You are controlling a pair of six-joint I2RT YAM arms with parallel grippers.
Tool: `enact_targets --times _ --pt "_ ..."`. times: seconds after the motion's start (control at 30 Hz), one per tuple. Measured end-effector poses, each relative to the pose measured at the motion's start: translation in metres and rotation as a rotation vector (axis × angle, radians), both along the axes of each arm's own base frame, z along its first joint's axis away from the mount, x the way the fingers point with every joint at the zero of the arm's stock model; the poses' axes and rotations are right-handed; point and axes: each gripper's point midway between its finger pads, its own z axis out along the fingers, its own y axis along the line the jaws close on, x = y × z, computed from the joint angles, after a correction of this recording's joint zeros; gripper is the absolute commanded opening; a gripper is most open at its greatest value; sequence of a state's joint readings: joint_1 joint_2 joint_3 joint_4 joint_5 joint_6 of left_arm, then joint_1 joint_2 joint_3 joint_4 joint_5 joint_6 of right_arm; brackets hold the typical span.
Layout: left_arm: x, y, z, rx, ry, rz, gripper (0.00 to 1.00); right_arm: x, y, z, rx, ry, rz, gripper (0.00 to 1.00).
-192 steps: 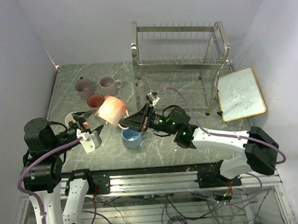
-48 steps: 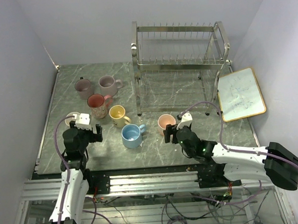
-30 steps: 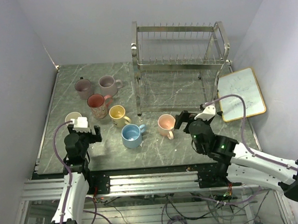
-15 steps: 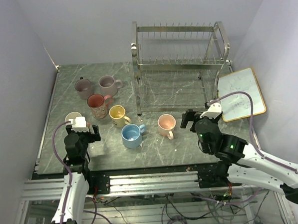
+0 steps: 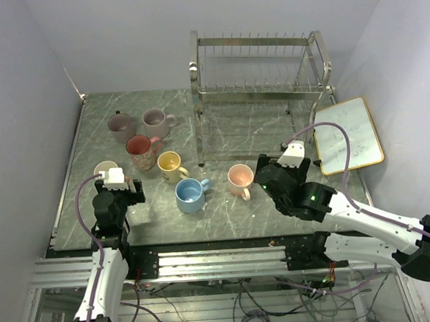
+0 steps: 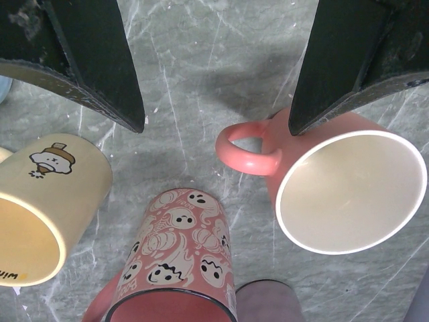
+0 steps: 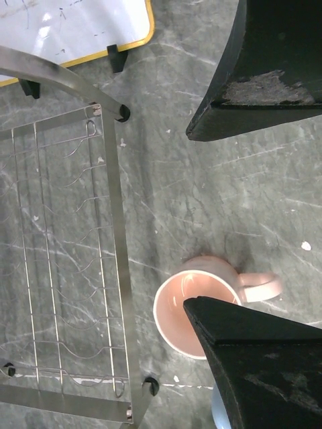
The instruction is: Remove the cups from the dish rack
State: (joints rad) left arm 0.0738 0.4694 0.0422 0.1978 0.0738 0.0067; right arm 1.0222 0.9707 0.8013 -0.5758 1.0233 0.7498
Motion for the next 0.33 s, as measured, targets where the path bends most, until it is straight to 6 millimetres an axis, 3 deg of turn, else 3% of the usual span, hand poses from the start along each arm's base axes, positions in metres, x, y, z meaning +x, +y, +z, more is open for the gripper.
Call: enact_targets --times 0.2,0.33 --pt "0.0 0.0 0.0 0.0 0.0 0.0 1.0 -0.008 -0.015 -0.008 0.035 -0.034 -0.001 1.0" --pt "0.0 0.0 0.0 0.0 0.0 0.0 1.0 -0.011 -0.034 -0.027 0.054 -0.047 -0.031 1.0"
